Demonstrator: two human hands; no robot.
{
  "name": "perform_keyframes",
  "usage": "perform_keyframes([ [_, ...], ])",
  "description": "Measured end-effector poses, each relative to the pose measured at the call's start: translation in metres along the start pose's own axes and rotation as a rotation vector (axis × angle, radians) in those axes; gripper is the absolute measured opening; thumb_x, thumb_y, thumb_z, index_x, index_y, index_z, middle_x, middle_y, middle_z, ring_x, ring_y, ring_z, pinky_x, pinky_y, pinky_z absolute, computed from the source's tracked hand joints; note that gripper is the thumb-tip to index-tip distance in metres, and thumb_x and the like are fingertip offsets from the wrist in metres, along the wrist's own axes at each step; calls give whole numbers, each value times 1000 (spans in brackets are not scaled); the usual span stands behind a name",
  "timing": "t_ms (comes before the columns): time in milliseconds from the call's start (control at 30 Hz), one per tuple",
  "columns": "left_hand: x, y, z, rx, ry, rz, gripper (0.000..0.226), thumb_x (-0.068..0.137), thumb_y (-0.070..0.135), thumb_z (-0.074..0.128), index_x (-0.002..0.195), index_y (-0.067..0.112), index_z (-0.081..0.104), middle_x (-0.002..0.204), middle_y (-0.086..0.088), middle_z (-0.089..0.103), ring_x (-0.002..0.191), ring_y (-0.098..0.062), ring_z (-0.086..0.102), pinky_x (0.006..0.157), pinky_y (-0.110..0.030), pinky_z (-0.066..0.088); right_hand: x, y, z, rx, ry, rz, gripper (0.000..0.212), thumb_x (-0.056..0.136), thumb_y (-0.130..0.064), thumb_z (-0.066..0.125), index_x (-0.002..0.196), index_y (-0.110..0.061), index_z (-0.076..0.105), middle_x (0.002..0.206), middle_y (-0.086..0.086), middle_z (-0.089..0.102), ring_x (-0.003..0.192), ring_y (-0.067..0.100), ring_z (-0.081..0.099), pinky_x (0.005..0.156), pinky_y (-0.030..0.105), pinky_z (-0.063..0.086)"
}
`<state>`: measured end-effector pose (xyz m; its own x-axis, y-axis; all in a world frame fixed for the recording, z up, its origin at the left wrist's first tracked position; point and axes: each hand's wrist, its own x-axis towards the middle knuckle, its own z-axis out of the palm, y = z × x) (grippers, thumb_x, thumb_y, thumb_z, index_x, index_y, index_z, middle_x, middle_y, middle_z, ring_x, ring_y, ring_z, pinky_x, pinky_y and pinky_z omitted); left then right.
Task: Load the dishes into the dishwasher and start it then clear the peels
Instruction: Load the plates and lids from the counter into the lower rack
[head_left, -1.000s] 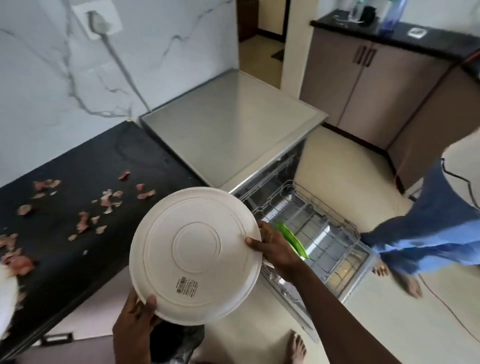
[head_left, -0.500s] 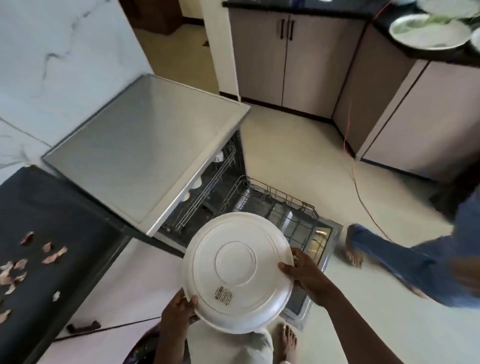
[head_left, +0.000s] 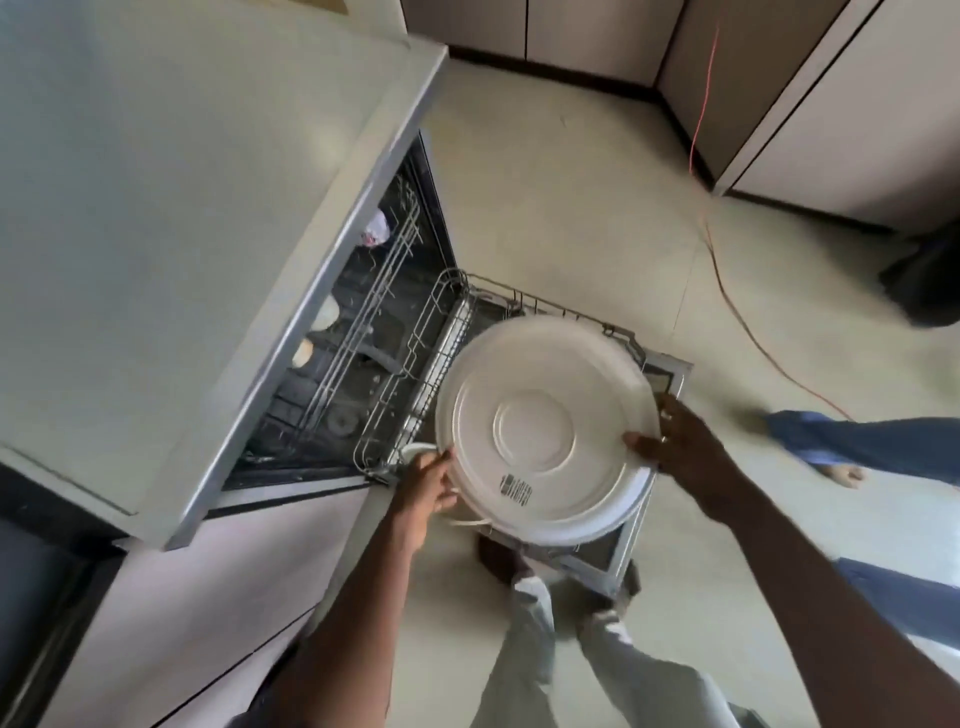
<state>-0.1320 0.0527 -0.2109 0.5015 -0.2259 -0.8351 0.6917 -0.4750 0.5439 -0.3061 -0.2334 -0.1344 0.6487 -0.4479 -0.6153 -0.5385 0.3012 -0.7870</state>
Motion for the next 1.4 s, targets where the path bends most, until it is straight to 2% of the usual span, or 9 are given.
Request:
perform_keyframes([
  [233,119,107,37,112,-72,180,61,100,60,42,149,24,40,149,-7,50,129,-27,54,93,-35,51,94,-22,-3,-431,45,-225,38,88,-7,74,122,-17,58,100,-7,66,82,-12,60,75,8,43],
  [367,151,146,43,200,-122,332,61,101,52,50,153,25,31,143,-9,52,115,-30,62,82,-34,58,138,-20,9,-745,99,-278,39,89,-29,72,125,-22,59,110,2,69,102,25,63,78,29,43],
  [500,174,144,47,223,-166,408,77,94,38,68,157,28,25,148,-11,46,123,-29,58,79,-30,59,162,-12,34,-901,154,-277,48,93,-29,69,139,-27,56,131,13,65,117,39,61,94,42,46],
  [567,182,130,47,201,-148,420,85,86,35,77,155,27,29,152,-13,41,133,-28,50,79,-29,59,169,-5,45,-949,162,-309,47,95,-29,67,141,-25,56,129,18,66,114,42,62,94,46,50],
  [700,191,106,44,222,-23,380,108,64,50,89,153,22,35,150,-10,46,129,-15,53,99,-48,54,183,22,59,-1058,116,-338,34,99,-29,61,133,-27,55,115,19,71,94,42,67,75,42,51],
  [800,200,98,42,145,-20,380,101,71,23,89,155,21,34,153,-12,43,103,12,61,104,-51,50,195,34,70,-1073,99,-348,30,101,-30,57,131,-30,53,102,16,74,80,36,67,65,34,38],
  [967,206,100,29,172,47,379,118,52,48,93,153,25,35,146,-5,53,123,-15,60,105,-49,50,203,39,85,-1089,63,-325,30,105,-32,51,135,-35,49,97,11,72,62,23,49,58,29,33],
  [1167,205,116,23,262,99,463,106,55,54,90,147,27,45,134,0,62,123,-14,59,102,-44,52,205,27,82,-1035,74,-353,30,103,-34,54,133,-33,53,102,13,74,67,23,49,63,30,36],
  [1400,206,112,7,171,95,398,86,69,10,88,144,17,48,134,-2,57,111,-10,66,103,-48,51,209,16,98,-1170,14,-367,25,106,-35,46,131,-37,48,81,-4,55,55,15,42,56,28,31],
])
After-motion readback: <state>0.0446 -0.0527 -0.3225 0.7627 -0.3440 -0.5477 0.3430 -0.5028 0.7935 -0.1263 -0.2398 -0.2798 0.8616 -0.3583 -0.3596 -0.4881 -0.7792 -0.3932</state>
